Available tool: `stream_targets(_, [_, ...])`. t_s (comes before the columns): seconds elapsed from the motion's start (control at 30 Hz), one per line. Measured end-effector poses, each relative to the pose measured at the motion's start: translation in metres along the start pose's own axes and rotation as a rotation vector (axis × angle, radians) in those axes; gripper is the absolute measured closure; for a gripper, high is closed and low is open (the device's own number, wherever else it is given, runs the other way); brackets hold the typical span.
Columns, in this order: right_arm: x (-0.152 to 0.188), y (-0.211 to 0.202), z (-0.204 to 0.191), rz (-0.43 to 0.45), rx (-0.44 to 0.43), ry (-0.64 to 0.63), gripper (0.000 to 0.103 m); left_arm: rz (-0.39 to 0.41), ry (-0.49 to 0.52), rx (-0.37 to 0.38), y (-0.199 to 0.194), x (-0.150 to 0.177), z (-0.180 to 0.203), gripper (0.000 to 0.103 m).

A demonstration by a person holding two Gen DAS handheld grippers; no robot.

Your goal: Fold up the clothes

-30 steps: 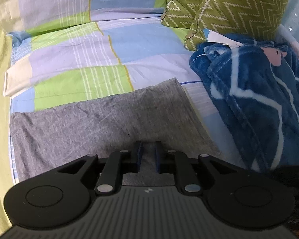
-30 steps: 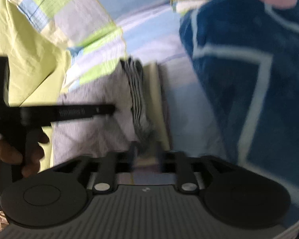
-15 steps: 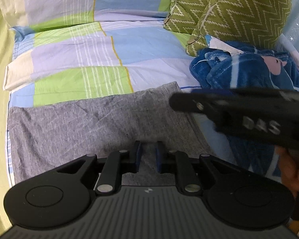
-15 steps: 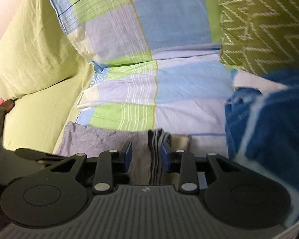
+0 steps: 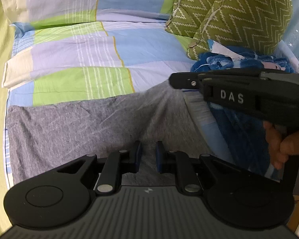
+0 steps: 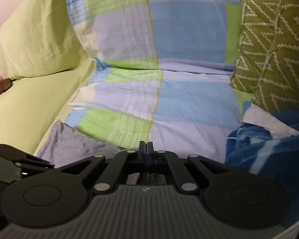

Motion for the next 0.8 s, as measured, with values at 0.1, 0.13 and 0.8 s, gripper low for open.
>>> stream_targets(0.1, [0.009,0.005,0.014,-0.034,0.012,0.062,0.103,0.001,-0.001,0.003,0.001,0.000,-0.002,0.084])
stream_targets(0.13, [0.013,0.007,0.017,-0.039,0.004,0.085,0.103,-0.001,-0.002,0.005,0.002,0.000,-0.002,0.084])
stream_targets(0.8, [0.113,-0.068,-0.020,-0.078,-0.101,0.503,0.066,0.002,0.023,0.021,-0.003,-0.012,0.003,0.082])
Point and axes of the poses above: each gripper's, at about its wrist camera, not at the fingertips, and y roughly the way its jaws point, z to its right, x to its underside, the point moved 10 cm from there along y, roughly the way its jaws point, and after that the axes turned 7 degrees about -x, right-handed, at the moved point
